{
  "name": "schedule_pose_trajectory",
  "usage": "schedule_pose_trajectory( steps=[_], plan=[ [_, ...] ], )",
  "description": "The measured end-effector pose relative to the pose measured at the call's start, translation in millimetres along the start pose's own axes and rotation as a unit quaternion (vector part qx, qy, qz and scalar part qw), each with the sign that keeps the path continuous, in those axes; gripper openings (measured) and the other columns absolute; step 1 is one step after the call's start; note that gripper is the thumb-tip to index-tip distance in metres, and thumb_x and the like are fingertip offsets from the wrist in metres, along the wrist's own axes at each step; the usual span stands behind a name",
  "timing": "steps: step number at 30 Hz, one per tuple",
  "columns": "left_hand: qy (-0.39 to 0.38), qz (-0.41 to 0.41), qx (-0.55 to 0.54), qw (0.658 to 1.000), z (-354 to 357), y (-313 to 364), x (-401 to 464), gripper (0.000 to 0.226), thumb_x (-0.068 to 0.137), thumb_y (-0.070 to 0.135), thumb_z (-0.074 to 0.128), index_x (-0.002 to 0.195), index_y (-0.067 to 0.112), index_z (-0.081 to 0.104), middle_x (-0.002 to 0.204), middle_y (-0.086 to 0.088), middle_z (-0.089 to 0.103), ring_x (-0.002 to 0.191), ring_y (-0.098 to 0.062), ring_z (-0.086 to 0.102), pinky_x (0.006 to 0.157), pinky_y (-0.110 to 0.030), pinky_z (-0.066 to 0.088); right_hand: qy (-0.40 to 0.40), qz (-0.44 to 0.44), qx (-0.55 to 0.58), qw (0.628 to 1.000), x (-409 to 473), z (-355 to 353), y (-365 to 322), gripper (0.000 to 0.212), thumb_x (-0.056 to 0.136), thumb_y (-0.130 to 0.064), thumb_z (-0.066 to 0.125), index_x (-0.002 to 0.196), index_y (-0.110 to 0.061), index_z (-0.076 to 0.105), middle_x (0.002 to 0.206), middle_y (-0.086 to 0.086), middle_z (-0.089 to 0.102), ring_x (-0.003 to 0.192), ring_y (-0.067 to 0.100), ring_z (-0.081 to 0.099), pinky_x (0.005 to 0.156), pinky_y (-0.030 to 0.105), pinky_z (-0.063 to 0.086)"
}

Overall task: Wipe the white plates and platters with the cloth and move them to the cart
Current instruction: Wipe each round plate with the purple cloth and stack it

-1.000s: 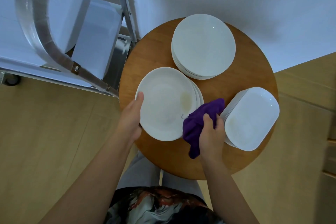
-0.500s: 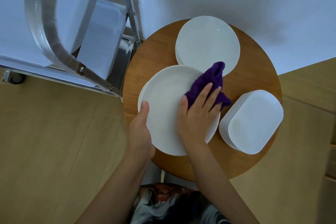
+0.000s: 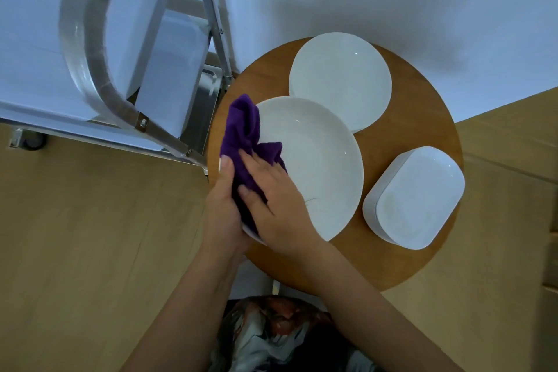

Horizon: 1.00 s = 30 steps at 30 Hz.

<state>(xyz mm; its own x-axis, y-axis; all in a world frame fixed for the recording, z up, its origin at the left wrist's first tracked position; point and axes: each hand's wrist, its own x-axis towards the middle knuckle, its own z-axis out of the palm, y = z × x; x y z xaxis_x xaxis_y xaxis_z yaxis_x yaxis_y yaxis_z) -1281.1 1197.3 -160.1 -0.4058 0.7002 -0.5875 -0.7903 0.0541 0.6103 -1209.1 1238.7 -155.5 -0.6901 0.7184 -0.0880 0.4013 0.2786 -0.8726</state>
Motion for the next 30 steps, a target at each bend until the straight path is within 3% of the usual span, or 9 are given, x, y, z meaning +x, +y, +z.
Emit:
schedule_pose_trajectory(
  steps=[4,9,13,16,21,22,24,26,30],
  plan=[
    [0.023,-0.015,-0.008,1.0,10,9,-7,0.061,0.074,0.057,0.06,0.12,0.017,0.063,0.106,-0.009,0.069,0.103,-0.022,0.066,0.078,-0.029,0.055,-0.014,-0.006,-0.004,1.0,-2,-18,-15,0.043,0.094,-0.024,0.044,0.137,-0.017,0.045,0.124,-0.001,0.059,0.11,0.005,0.048,0.094,0.006,0.033],
    [0.004,-0.019,-0.028,0.999,21,36,-8,0.054,0.081,0.063,0.051,0.092,0.016,0.078,0.089,-0.009,0.073,0.085,-0.024,0.071,0.069,-0.035,0.057,-0.048,-0.041,-0.081,0.995,-16,-42,-30,0.04,0.092,-0.024,0.049,0.13,-0.014,0.054,0.109,0.002,0.062,0.096,0.018,0.048,0.084,0.034,0.044],
    [-0.068,-0.033,-0.08,0.994,31,62,-11,0.063,0.086,0.063,0.043,0.111,0.013,0.07,0.106,-0.012,0.071,0.096,-0.027,0.069,0.075,-0.04,0.056,-0.113,-0.109,-0.197,0.968,-17,-83,-39,0.039,0.088,-0.026,0.054,0.124,-0.014,0.061,0.103,0.004,0.063,0.092,0.022,0.051,0.078,0.038,0.048],
    [-0.136,-0.055,-0.082,0.986,41,71,-21,0.068,0.09,0.064,0.029,0.107,0.016,0.073,0.112,-0.01,0.07,0.103,-0.026,0.066,0.081,-0.039,0.055,-0.152,-0.149,-0.287,0.934,-18,-116,-51,0.037,0.085,-0.025,0.06,0.119,-0.014,0.065,0.102,0.006,0.065,0.089,0.024,0.056,0.073,0.039,0.051],
    [-0.104,-0.039,-0.023,0.994,63,87,-35,0.063,0.082,0.064,0.042,0.124,0.021,0.062,0.124,-0.009,0.064,0.11,-0.026,0.063,0.082,-0.04,0.055,-0.023,-0.131,-0.392,0.91,-33,-155,-73,0.035,0.084,-0.022,0.057,0.117,-0.01,0.065,0.106,0.01,0.067,0.093,0.03,0.061,0.078,0.039,0.054],
    [-0.107,-0.036,-0.011,0.994,68,89,-37,0.064,0.082,0.064,0.042,0.125,0.02,0.061,0.125,-0.01,0.063,0.112,-0.028,0.062,0.083,-0.041,0.055,-0.015,-0.153,-0.388,0.909,-38,-156,-78,0.036,0.087,-0.024,0.052,0.118,-0.012,0.064,0.11,0.008,0.067,0.099,0.028,0.061,0.088,0.036,0.051],
    [-0.087,-0.051,0.025,0.995,80,92,-45,0.07,0.076,0.067,0.051,0.122,0.016,0.063,0.12,-0.015,0.065,0.108,-0.035,0.063,0.084,-0.045,0.054,-0.115,-0.197,-0.358,0.905,-46,-154,-90,0.042,0.094,-0.032,0.039,0.131,-0.018,0.054,0.131,0.001,0.058,0.126,0.015,0.046,0.108,0.025,0.022],
    [-0.016,-0.074,0.076,0.994,87,93,-52,0.083,0.061,0.071,0.064,0.118,0.011,0.061,0.11,-0.018,0.069,0.1,-0.038,0.065,0.083,-0.049,0.054,-0.23,-0.21,-0.318,0.895,-47,-156,-96,0.048,0.098,-0.038,0.03,0.143,-0.024,0.035,0.148,-0.004,0.037,0.137,0.004,0.02,0.105,0.014,-0.004],
    [-0.01,-0.086,0.108,0.99,96,87,-65,0.08,0.059,0.07,0.067,0.11,0.008,0.068,0.104,-0.015,0.071,0.097,-0.034,0.068,0.082,-0.044,0.053,-0.202,-0.28,-0.385,0.856,-36,-161,-91,0.049,0.099,-0.034,0.035,0.145,-0.019,0.032,0.152,0.004,0.031,0.138,0.023,0.03,0.111,0.026,0.004]
  ],
)
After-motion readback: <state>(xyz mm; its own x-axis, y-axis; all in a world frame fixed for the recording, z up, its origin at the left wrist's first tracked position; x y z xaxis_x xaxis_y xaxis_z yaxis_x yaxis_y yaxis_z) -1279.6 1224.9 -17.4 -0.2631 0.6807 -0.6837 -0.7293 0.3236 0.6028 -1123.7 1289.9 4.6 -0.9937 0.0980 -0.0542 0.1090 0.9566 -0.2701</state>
